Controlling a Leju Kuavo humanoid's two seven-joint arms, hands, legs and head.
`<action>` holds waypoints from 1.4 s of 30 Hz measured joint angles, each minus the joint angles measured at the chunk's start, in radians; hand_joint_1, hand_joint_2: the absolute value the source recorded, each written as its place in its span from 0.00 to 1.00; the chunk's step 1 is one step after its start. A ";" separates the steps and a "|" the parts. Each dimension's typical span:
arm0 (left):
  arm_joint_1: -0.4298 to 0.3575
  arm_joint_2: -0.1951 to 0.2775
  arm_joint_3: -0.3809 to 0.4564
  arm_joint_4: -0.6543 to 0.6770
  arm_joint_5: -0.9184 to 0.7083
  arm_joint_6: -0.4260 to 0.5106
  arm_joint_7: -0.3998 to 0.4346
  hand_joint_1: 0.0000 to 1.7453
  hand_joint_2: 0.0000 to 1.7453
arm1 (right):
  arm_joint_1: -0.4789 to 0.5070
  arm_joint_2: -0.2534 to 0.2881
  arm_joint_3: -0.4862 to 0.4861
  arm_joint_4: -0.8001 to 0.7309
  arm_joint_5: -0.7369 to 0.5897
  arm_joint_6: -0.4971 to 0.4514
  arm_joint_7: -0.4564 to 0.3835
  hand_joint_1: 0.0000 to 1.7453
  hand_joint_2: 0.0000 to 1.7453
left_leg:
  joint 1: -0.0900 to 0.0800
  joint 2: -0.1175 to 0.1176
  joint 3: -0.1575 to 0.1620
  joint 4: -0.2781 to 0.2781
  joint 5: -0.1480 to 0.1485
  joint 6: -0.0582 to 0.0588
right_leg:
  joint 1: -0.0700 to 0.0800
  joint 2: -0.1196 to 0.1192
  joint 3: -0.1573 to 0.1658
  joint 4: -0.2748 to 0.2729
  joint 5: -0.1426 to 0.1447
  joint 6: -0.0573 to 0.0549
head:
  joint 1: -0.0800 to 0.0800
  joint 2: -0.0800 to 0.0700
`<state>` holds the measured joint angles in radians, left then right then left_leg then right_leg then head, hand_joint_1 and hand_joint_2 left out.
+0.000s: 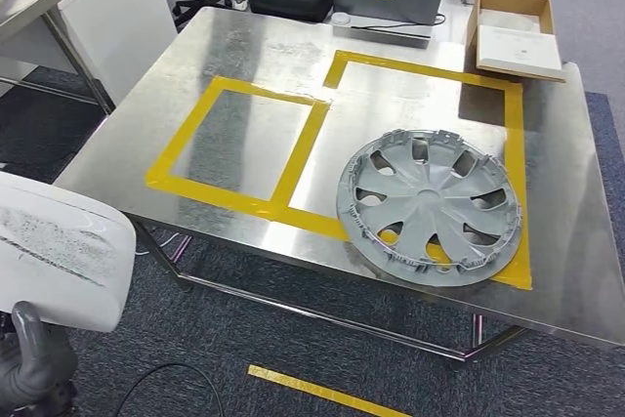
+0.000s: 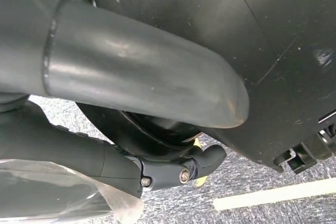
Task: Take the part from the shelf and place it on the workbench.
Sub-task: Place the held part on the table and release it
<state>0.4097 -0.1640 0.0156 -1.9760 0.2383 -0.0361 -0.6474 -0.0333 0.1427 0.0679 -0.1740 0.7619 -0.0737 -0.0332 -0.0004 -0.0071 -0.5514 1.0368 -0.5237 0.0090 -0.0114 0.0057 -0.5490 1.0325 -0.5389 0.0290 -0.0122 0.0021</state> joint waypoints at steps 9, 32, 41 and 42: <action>-0.003 0.000 0.007 0.000 -0.004 -0.012 0.005 1.00 1.00 | 0.000 0.000 -0.002 0.000 -0.009 0.000 -0.007 0.00 0.00 | 0.000 0.000 0.000 0.000 0.000 0.000 | 0.000 0.000 0.000 0.000 0.000 0.000 | 0.000 0.000; -0.018 -0.004 -0.029 0.014 -0.009 -0.037 0.011 1.00 1.00 | 0.015 -0.003 -0.039 0.000 -0.025 -0.001 -0.028 0.00 0.00 | 0.010 0.000 0.021 -0.015 -0.003 0.005 | -0.012 -0.003 -0.028 0.026 0.019 0.031 | 0.008 0.000; -0.023 -0.004 -0.038 0.017 -0.010 -0.037 0.011 1.00 1.00 | 0.020 -0.004 -0.040 0.000 -0.019 0.000 -0.024 0.00 0.00 | 0.012 0.002 -0.098 0.231 -0.118 -0.029 | -0.010 -0.004 -0.006 -0.004 0.010 -0.021 | -0.001 0.000; -0.023 -0.004 -0.038 0.018 -0.010 -0.037 0.011 1.00 1.00 | 0.020 -0.004 -0.040 0.000 -0.019 0.000 -0.024 0.00 0.00 | 0.012 0.002 -0.122 0.272 -0.124 -0.029 | -0.009 -0.005 -0.004 -0.004 0.009 -0.023 | -0.001 0.000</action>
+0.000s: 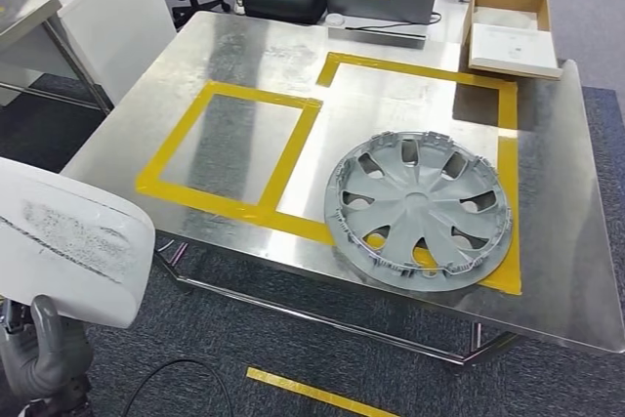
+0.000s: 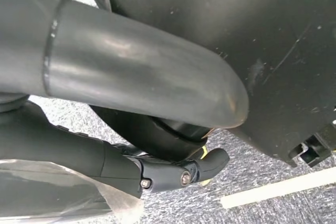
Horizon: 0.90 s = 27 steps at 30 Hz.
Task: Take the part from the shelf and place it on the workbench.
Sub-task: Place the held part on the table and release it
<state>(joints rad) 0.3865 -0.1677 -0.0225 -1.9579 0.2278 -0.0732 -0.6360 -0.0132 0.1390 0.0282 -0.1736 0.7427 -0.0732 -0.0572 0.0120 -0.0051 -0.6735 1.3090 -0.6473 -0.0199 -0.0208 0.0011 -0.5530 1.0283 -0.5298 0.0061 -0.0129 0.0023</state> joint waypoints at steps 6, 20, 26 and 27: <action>-0.002 0.000 0.000 0.003 0.000 0.000 0.000 1.00 1.00 | 0.000 0.000 0.000 0.000 0.001 0.000 0.000 0.00 0.00 | -0.005 0.000 0.091 -0.250 0.148 0.018 | 0.005 0.003 0.010 0.000 -0.013 0.012 | 0.001 0.000; 0.008 -0.004 0.001 0.005 0.002 0.003 -0.003 1.00 1.00 | -0.002 0.003 0.000 0.000 0.006 -0.023 0.016 0.00 0.00 | -0.008 -0.002 0.121 -0.278 0.131 0.046 | 0.012 0.001 -0.034 0.055 0.001 0.029 | 0.012 0.000; 0.015 -0.007 0.003 0.005 -0.029 0.025 -0.003 1.00 1.00 | 0.003 0.012 -0.009 0.000 -0.030 -0.025 0.016 0.00 0.00 | -0.015 -0.002 0.121 -0.277 0.129 0.049 | 0.010 0.005 -0.002 -0.015 0.013 0.026 | 0.006 0.000; 0.015 -0.007 0.003 0.005 -0.043 0.034 -0.003 1.00 1.00 | 0.002 0.014 -0.012 0.000 -0.033 -0.024 0.016 0.00 0.00 | -0.018 -0.001 0.127 -0.289 0.134 0.055 | 0.009 0.006 0.003 -0.024 0.017 0.029 | 0.005 0.000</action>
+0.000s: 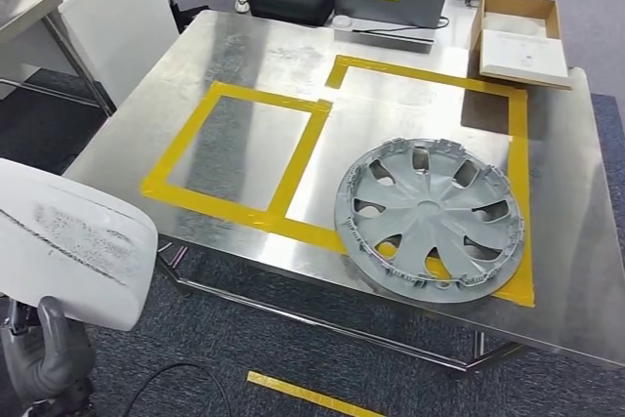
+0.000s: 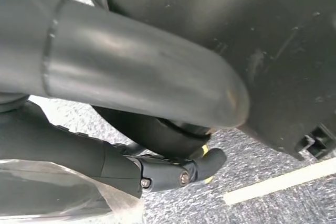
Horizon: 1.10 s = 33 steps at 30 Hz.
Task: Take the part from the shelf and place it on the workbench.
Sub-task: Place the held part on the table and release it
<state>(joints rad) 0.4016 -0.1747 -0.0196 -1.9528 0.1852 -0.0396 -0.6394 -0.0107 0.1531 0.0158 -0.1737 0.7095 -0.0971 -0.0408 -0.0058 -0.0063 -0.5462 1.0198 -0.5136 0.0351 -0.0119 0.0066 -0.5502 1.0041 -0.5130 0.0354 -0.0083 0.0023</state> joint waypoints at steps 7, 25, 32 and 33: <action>0.001 0.000 -0.005 0.009 -0.076 0.056 -0.006 1.00 1.00 | -0.004 0.003 -0.017 0.000 -0.007 -0.001 -0.002 0.00 0.00 | 0.023 0.039 0.066 -0.111 0.041 0.001 | -0.011 -0.002 -0.112 0.199 -0.082 0.026 | 0.005 0.000; -0.007 0.023 -0.022 0.020 -0.153 0.146 -0.011 1.00 1.00 | -0.007 0.012 -0.021 -0.001 0.035 -0.006 0.029 0.00 0.00 | 0.053 0.052 0.070 -0.023 0.000 -0.057 | -0.042 -0.009 -0.037 0.046 -0.007 0.021 | -0.009 0.000; -0.035 0.113 -0.077 0.062 -0.510 0.420 0.038 1.00 1.00 | -0.014 0.008 -0.021 -0.001 0.040 0.026 0.046 0.00 0.00 | 0.062 0.052 0.082 -0.047 -0.032 -0.124 | -0.030 -0.017 -0.035 0.045 -0.007 0.008 | -0.007 0.000; -0.047 0.137 -0.085 0.072 -0.550 0.451 0.051 1.00 1.00 | -0.015 0.007 -0.021 -0.001 0.041 0.031 0.047 0.00 0.00 | 0.061 0.052 0.082 -0.045 -0.033 -0.122 | -0.031 -0.017 -0.033 0.043 -0.005 0.008 | -0.007 0.000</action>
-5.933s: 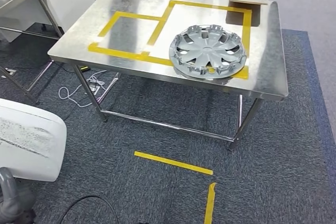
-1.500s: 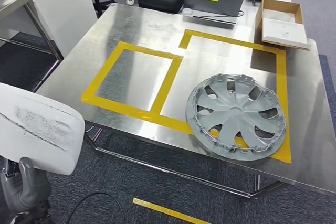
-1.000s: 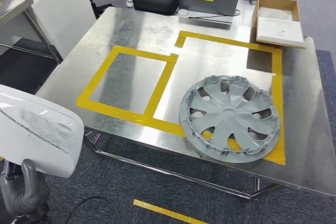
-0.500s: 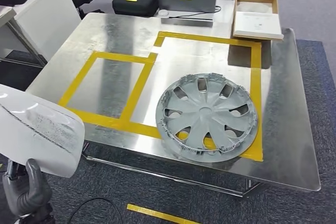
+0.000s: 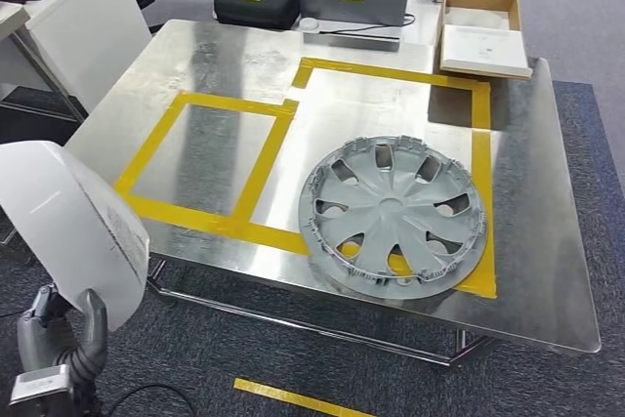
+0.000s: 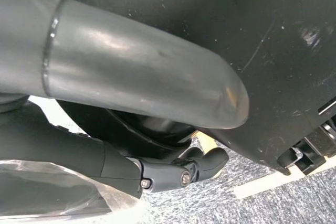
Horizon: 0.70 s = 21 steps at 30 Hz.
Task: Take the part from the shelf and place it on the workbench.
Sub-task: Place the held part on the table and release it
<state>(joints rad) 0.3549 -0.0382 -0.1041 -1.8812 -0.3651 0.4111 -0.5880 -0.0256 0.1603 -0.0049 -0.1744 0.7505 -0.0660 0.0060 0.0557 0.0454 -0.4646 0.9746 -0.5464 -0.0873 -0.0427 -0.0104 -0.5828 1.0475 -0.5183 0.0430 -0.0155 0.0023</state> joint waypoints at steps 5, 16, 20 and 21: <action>-0.039 0.071 -0.020 0.031 -0.064 0.045 0.029 1.00 1.00 | -0.001 -0.003 0.000 0.000 0.004 0.008 0.001 0.00 0.00 | -0.001 0.000 -0.001 0.007 -0.002 0.007 | -0.001 0.001 0.009 -0.012 0.007 0.007 | 0.000 0.000; -0.209 0.279 0.012 0.183 -0.648 0.218 0.382 1.00 1.00 | -0.010 -0.004 0.001 0.000 0.006 0.040 0.006 0.00 0.00 | -0.002 0.000 -0.003 0.013 -0.003 0.017 | -0.002 0.001 0.012 -0.017 0.013 0.012 | 0.000 0.000; -0.313 0.391 0.078 0.298 -0.658 0.208 0.406 1.00 1.00 | -0.011 -0.004 0.001 -0.001 0.007 0.050 0.004 0.00 0.00 | -0.002 0.002 -0.003 0.013 -0.002 0.018 | -0.002 0.004 0.011 -0.017 0.014 0.011 | -0.001 0.000; -0.327 0.408 0.088 0.316 -0.658 0.207 0.407 1.00 1.00 | -0.011 -0.005 0.001 -0.001 0.007 0.051 0.003 0.00 0.00 | -0.002 0.002 -0.003 0.013 -0.002 0.018 | -0.002 0.004 0.011 -0.017 0.014 0.011 | 0.000 0.000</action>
<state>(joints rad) 0.0280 0.3700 -0.0160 -1.5653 -1.0227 0.6180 -0.1812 -0.0370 0.1556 -0.0042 -0.1751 0.7572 -0.0148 0.0092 0.0535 0.0474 -0.4678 0.9872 -0.5482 -0.0689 -0.0443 -0.0067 -0.5717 1.0303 -0.5039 0.0541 -0.0159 0.0023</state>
